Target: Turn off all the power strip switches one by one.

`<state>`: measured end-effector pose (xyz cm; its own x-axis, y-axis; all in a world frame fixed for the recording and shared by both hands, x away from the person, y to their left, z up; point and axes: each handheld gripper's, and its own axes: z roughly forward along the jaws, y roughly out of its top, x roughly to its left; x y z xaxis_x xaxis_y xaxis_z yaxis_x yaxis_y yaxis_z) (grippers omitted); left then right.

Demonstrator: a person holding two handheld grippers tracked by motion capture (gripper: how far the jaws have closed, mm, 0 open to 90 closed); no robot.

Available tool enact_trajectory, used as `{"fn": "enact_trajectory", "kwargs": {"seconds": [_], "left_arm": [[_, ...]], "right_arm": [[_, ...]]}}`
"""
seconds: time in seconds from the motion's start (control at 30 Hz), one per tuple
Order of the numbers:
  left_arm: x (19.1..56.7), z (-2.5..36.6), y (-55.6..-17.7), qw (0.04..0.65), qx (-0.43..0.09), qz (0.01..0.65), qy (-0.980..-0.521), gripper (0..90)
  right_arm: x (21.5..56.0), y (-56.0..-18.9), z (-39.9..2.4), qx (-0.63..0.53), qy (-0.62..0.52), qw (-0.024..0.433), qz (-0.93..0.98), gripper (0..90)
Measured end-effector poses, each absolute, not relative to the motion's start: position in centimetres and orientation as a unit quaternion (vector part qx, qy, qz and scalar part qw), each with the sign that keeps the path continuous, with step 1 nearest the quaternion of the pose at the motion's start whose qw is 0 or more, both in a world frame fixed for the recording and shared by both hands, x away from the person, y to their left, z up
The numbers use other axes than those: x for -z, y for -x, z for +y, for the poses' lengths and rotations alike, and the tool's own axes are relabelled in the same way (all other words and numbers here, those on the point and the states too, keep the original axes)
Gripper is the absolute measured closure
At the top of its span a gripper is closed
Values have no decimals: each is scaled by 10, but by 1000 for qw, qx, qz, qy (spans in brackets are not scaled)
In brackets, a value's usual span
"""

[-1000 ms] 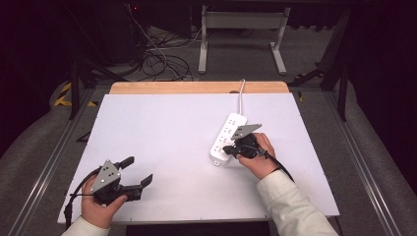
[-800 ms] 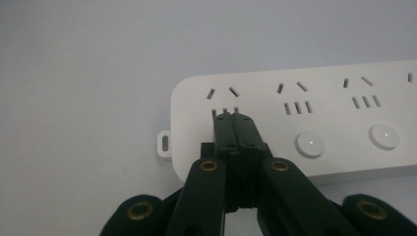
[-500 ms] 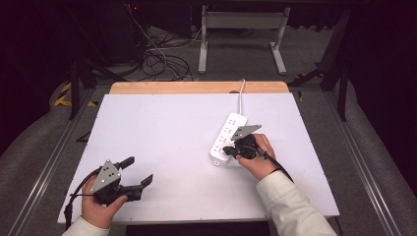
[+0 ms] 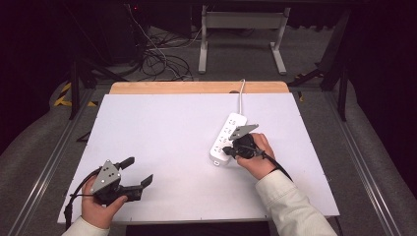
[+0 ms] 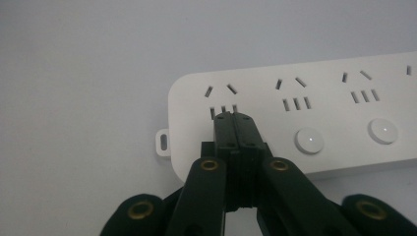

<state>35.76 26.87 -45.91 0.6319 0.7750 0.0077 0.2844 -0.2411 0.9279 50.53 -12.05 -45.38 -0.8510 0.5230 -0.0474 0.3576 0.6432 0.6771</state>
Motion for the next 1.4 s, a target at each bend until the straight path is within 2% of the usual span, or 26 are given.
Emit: {"fn": "enact_trajectory", "kwargs": {"seconds": [0.47,0.53,0.67,0.97,1.4], "left_arm": [[459,269,-358,504,-244,353,-749,143],[460,269,-359,503,-242,357,-749,144],[460,269,-359,504,-241,357,-749,143],[460,269,-358,505,-241,357,-748,144],[459,270,-359,504,-245,354,-749,143]], "right_arm": [[453,-504,-123,-366,-250,113,889,900],[452,-504,-123,-368,-247,131,887,900],[443,-502,-122,-396,-242,137,875,900],[425,-503,-123,-407,-247,139,868,900],[420,-510,-126,-405,-252,150,866,900]]}}
